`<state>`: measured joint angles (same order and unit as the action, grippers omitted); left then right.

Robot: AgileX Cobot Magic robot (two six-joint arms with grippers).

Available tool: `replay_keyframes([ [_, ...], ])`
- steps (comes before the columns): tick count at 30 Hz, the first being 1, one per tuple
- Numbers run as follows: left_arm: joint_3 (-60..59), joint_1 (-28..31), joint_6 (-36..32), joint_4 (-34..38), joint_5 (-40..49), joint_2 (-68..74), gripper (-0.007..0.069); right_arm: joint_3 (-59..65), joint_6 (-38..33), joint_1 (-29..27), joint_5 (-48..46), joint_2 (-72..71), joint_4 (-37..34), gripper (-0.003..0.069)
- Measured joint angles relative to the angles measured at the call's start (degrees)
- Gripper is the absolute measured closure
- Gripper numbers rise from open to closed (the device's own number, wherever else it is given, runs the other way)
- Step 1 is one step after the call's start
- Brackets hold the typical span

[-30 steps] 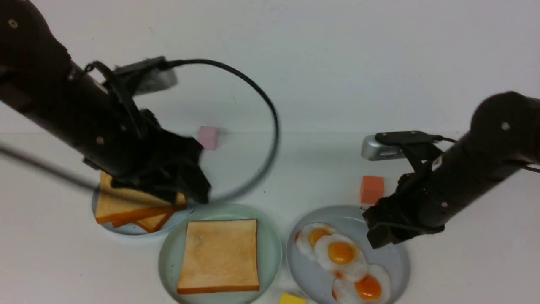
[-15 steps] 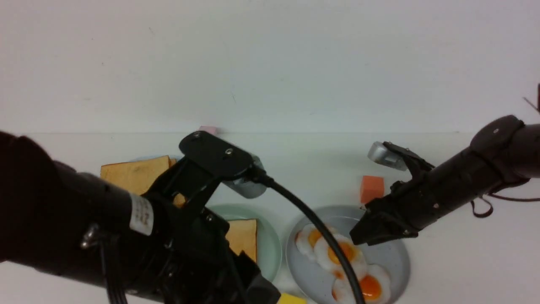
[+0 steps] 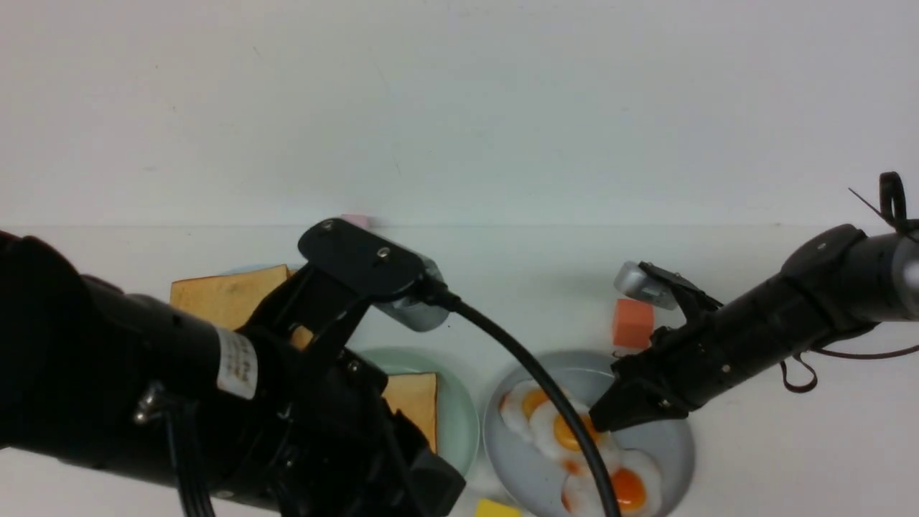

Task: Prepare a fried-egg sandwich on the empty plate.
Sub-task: Use the right arm to grab a fried egg, then use the right arm to place the fried egg on the slice of bread in the middle

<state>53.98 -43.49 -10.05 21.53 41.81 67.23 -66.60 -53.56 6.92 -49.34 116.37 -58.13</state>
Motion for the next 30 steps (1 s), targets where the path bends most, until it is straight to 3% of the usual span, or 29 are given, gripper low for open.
replay_keyframes([
  [5,-0.13,0.00,3.21,-6.23,1.21,-2.42,0.0534,-0.06,1.07,0.00,0.00,-0.94,0.44,0.0625],
  [12,-0.87,0.00,23.30,-21.84,7.29,-9.57,0.0534,-3.56,6.93,2.29,-0.05,-7.64,2.64,0.0625],
  [15,-3.52,0.00,31.70,-25.87,8.12,-12.78,0.0534,-7.61,10.35,6.95,0.14,-8.36,3.31,0.0625],
  [23,-11.45,0.00,42.17,-25.77,6.73,-17.77,0.0534,-19.33,14.17,21.15,4.91,-0.42,4.35,0.0625],
  [30,-12.45,0.00,46.90,-24.98,3.34,-17.95,0.0533,-21.63,14.40,24.41,9.55,7.27,4.83,0.0603],
])
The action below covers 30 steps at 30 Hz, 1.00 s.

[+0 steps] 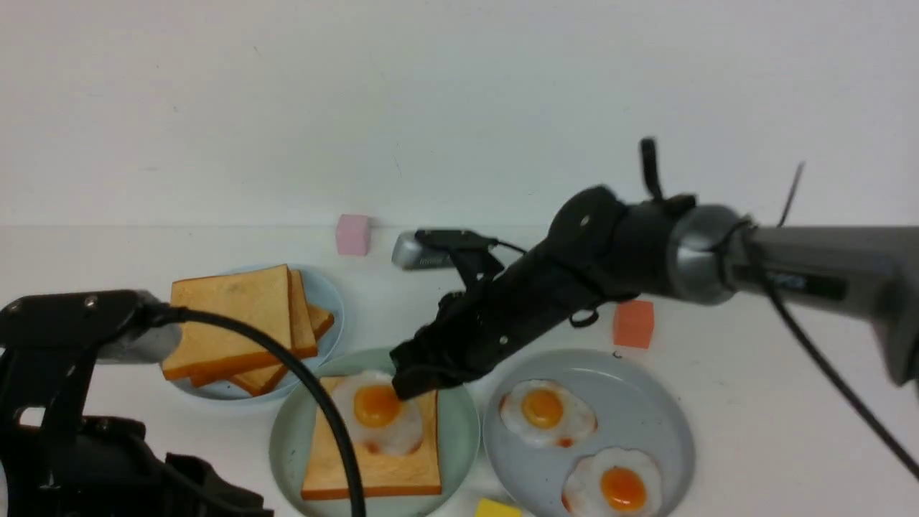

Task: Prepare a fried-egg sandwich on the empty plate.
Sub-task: Use the right arm to place the fried egg on the slice of bread in the middle, then use the left arm to grab a slice of bread

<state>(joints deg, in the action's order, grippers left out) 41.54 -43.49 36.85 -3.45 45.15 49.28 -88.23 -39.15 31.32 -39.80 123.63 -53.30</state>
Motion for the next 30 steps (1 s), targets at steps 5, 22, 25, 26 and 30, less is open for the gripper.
replay_keyframes([
  [5,0.00,0.00,1.00,0.17,-0.01,0.00,0.0533,-0.17,1.61,-0.05,-0.59,0.15,0.59,0.0466],
  [22,-0.02,0.00,1.00,-0.38,-6.79,0.76,0.0517,-0.52,15.13,-15.51,-25.09,-15.34,19.45,0.0118],
  [25,0.95,0.88,2.62,-3.26,-5.59,2.61,0.0515,-0.52,16.31,-15.81,-27.25,-15.48,19.79,0.0141],
  [26,2.05,2.58,3.49,-4.81,-4.48,3.97,0.0515,-0.47,16.63,-15.45,-27.45,-15.78,19.61,0.0155],
  [30,5.72,10.75,2.83,-6.86,-2.08,7.86,0.0515,-0.43,17.91,-13.24,-27.21,-18.08,20.17,0.0204],
])
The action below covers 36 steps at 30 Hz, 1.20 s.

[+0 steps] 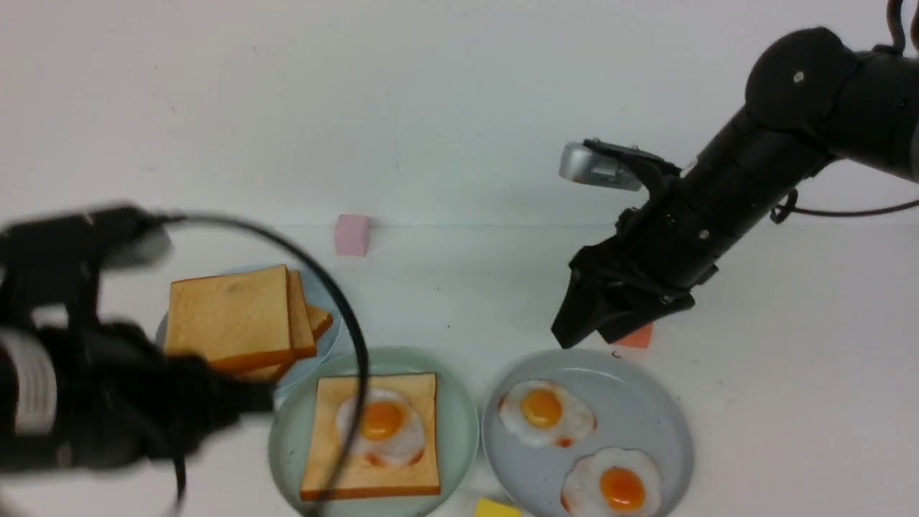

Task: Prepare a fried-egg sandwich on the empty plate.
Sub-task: Use the left arm to grab a slice of bread

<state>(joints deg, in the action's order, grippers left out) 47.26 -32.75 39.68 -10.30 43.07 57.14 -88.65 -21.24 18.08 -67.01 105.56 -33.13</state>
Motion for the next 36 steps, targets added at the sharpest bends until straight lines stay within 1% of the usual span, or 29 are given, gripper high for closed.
replay_keyframes([
  [1,2.36,5.93,-2.69,1.28,0.70,2.02,0.0515,0.00,0.69,1.80,0.45,-2.15,1.63,0.0236],
  [3,5.13,14.13,-8.91,5.79,1.47,4.28,0.0515,0.00,2.54,4.32,1.74,-5.52,4.98,0.0283],
  [4,6.29,16.62,-11.00,8.79,1.67,5.42,0.0515,0.00,3.18,5.06,2.22,-6.64,6.05,0.0298],
  [5,7.80,22.27,-15.97,14.12,2.19,7.72,0.0515,0.00,4.54,6.59,3.39,-8.90,8.22,0.0330],
  [6,9.17,26.74,-20.04,20.25,2.70,10.02,0.0512,0.00,5.31,8.44,4.80,-11.10,9.51,0.0370],
  [7,9.60,28.78,-21.98,23.43,2.96,11.30,0.0511,0.00,5.65,9.27,5.72,-12.54,10.06,0.0389],
  [8,10.10,31.91,-25.02,28.58,3.21,13.55,0.0506,0.00,5.87,10.72,6.60,-13.90,10.34,0.0419],
  [9,10.18,32.49,-25.59,30.52,3.24,14.01,0.0505,0.00,5.94,11.02,7.00,-14.56,10.36,0.0426],
  [10,10.37,35.25,-27.78,33.27,3.31,16.34,0.0498,0.00,5.93,12.59,7.86,-16.09,10.40,0.0457],
  [11,10.50,37.72,-31.29,38.88,3.31,18.64,0.0485,0.00,5.93,14.19,8.53,-17.49,10.40,0.0489],
  [12,10.50,41.35,-34.27,43.69,3.34,22.17,0.0459,0.08,5.63,16.76,9.41,-19.48,10.40,0.0543],
  [14,10.50,44.54,-37.14,47.09,2.88,25.45,0.0421,0.95,4.80,19.21,10.75,-21.45,10.40,0.0603],
  [16,11.12,48.03,-40.48,51.16,1.91,29.79,0.0356,2.79,4.06,21.96,12.28,-23.97,10.20,0.0659],
  [17,11.60,49.21,-42.04,52.74,1.34,31.79,0.0326,4.19,3.57,23.33,12.99,-25.42,10.08,0.0667],
  [19,12.28,50.20,-44.29,55.05,0.65,34.28,0.0293,5.45,3.28,24.54,13.65,-26.84,9.96,0.0670],
  [20,13.23,50.78,-48.03,57.60,0.03,37.25,0.0264,7.53,2.87,25.82,14.30,-28.37,9.88,0.0670],
  [21,13.94,50.97,-50.71,59.58,-0.23,39.37,0.0250,8.80,2.67,26.39,14.68,-29.26,9.82,0.0670],
  [23,15.22,51.01,-56.35,63.81,-0.51,43.35,0.0236,11.03,2.21,26.84,14.84,-30.61,9.58,0.0670],
  [24,15.54,51.01,-57.46,65.06,-0.68,44.41,0.0234,11.42,2.13,26.92,14.87,-30.85,9.43,0.0670],
  [26,16.39,51.01,-63.37,69.04,-1.63,47.80,0.0229,13.02,2.03,26.92,14.44,-31.47,9.00,0.0670],
  [27,16.64,51.01,-65.13,70.50,-2.39,48.83,0.0228,13.35,2.03,26.92,14.18,-31.61,8.90,0.0670],
  [31,16.92,51.01,-68.64,73.15,-4.72,50.54,0.0228,13.59,2.03,26.92,13.01,-31.81,8.65,0.0669],
  [36,17.22,51.01,-70.28,73.44,-5.34,50.63,0.0228,13.59,2.01,26.92,13.01,-31.81,8.44,0.0669],
])
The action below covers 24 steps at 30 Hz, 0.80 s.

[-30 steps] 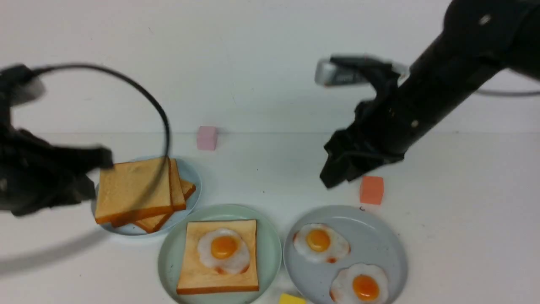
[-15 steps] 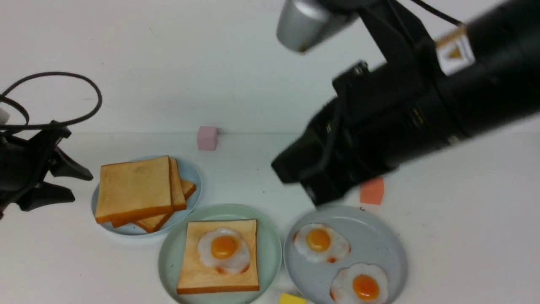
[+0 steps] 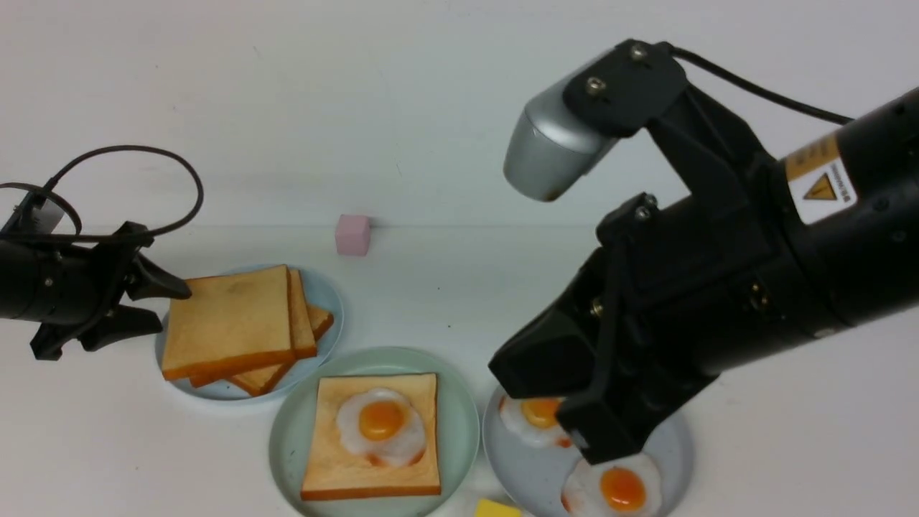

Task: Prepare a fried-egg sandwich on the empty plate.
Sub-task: Use the left arm to grab a slice of bread

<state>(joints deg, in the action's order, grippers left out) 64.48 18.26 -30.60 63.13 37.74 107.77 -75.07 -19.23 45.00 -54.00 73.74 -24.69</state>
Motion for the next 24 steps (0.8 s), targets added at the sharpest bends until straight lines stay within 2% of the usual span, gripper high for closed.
replay_keyframes([
  [7,0.02,0.00,-1.08,0.29,-0.12,1.73,0.0256,0.00,-0.04,0.00,0.25,0.00,-0.05,0.0665],
  [11,0.02,-0.06,-3.86,1.37,-0.12,3.32,0.0346,0.00,-0.04,0.00,0.25,0.00,-0.21,0.0663],
  [19,0.02,-0.06,-5.53,2.39,1.56,3.26,0.0618,0.00,1.29,0.00,0.01,0.00,-0.21,0.0662],
  [24,0.02,-0.06,-7.90,1.66,4.05,-0.51,0.0631,0.00,2.16,0.00,-1.32,0.00,-0.21,0.0662],
])
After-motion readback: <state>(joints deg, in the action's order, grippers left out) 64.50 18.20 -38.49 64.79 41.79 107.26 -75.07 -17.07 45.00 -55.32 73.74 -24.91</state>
